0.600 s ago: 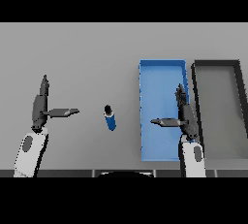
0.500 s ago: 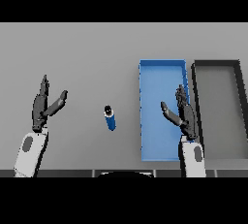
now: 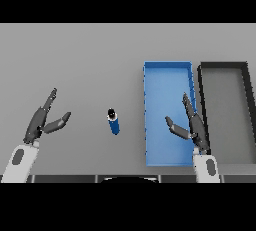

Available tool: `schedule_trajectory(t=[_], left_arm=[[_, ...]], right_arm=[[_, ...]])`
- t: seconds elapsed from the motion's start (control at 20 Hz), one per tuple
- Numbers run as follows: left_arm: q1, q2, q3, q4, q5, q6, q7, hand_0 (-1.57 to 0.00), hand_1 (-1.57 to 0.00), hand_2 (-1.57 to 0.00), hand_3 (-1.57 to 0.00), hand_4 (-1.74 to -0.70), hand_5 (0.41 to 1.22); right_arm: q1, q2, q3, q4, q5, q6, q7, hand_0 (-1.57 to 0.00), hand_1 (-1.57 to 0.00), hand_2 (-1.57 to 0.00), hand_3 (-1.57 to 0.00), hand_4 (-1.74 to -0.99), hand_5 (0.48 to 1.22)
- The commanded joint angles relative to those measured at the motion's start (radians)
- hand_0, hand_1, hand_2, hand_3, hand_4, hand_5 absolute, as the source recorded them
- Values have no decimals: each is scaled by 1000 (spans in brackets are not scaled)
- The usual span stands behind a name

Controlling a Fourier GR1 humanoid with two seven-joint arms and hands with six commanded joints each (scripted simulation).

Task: Pick up the blue pipe and place it into the blue bin.

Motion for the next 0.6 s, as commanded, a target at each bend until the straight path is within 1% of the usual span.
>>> schedule_trajectory(t=[0.0, 0.15, 0.25, 0.35, 0.4, 0.45, 0.5, 0.55], left_arm=[[-10, -3, -5, 4, 2, -5, 19, 1, 1, 1, 1, -1007, 587], [-5, 6, -8, -3, 40, -65, -12, 1, 1, 1, 1, -1023, 594], [11, 28, -42, -38, 33, -114, -11, 1, 1, 1, 1, -1020, 582], [6, 45, -71, -53, 26, -159, 6, 1, 1, 1, 1, -1031, 565], [0, 44, -91, -67, 24, -174, 29, 1, 1, 1, 1, -1037, 548], [8, 56, -104, -94, 26, -191, 39, 1, 1, 1, 1, -1040, 532], [5, 53, -125, -111, 26, -200, 74, 1, 1, 1, 1, -1052, 513], [-3, 38, -148, -123, 18, -203, 101, 1, 1, 1, 1, -1063, 498]], right_arm=[[10, -6, 2, -4, 8, 0, -3, 1, 1, 1, 1, -1230, 595], [9, -5, 9, -15, 17, -3, 5, 1, 1, 1, 1, -1218, 589], [3, -6, 9, -17, 17, -4, 13, 1, 1, 1, 1, -1215, 587], [-5, -7, 14, -22, 18, 1, 2, 1, 1, 1, 1, -1225, 595], [9, -13, 19, -24, 25, 6, -29, 1, 1, 1, 1, -1223, 601], [9, -11, 14, -25, 10, 12, -33, 1, 1, 1, 1, -1225, 603], [6, -12, 13, -21, 11, 11, -23, 1, 1, 1, 1, -1229, 606], [22, -14, 13, -29, 9, 15, -35, 1, 1, 1, 1, -1233, 604]])
